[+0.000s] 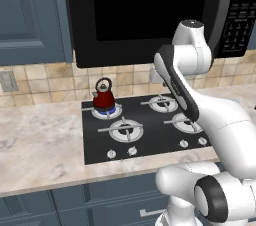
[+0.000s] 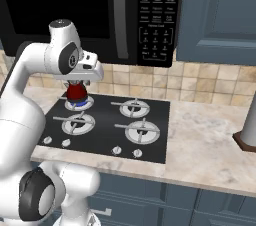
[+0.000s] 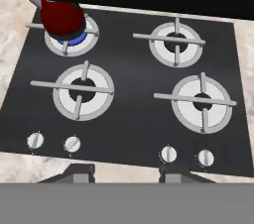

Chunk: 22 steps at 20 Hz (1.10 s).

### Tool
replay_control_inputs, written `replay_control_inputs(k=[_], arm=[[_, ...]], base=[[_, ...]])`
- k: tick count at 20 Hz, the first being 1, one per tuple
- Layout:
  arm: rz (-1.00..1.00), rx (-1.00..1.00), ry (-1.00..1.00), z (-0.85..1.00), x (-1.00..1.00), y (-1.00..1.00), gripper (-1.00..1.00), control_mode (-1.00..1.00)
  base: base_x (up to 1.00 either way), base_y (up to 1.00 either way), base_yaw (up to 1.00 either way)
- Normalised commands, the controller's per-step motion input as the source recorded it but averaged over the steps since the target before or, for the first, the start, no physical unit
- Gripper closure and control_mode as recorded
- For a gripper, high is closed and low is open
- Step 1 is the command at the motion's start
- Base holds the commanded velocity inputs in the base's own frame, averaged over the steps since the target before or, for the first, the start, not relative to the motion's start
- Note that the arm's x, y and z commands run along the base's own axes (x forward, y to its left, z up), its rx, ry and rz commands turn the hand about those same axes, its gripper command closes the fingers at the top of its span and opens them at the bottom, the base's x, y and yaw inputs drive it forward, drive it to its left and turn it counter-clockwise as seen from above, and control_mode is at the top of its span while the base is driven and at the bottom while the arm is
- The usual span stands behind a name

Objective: Lower the heat of the kettle.

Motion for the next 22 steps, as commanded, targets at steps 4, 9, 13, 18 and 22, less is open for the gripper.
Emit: replay_control_inputs(k=[4, 9, 13, 18, 22], arm=[[0.00, 0.00, -0.04, 0.00, -0.15, -0.02, -1.00, -1.00], [0.00, 0.00, -0.01, -0.01, -0.05, -0.01, -1.00, -1.00], [0.18, 0.00, -0.06, -0.36, -0.03, 0.00, -1.00, -1.00], [0.65, -0.03, -0.09, -0.37, -0.15, 0.07, -1.00, -1.00], [0.85, -0.08, -0.10, -0.19, -0.04, 0.00, -1.00, -1.00]], base=[[0.00, 0.00, 0.00], [0.00, 0.00, 0.00], [0.00, 0.00, 0.00], [0.00, 0.00, 0.00], [0.00, 0.00, 0.00]])
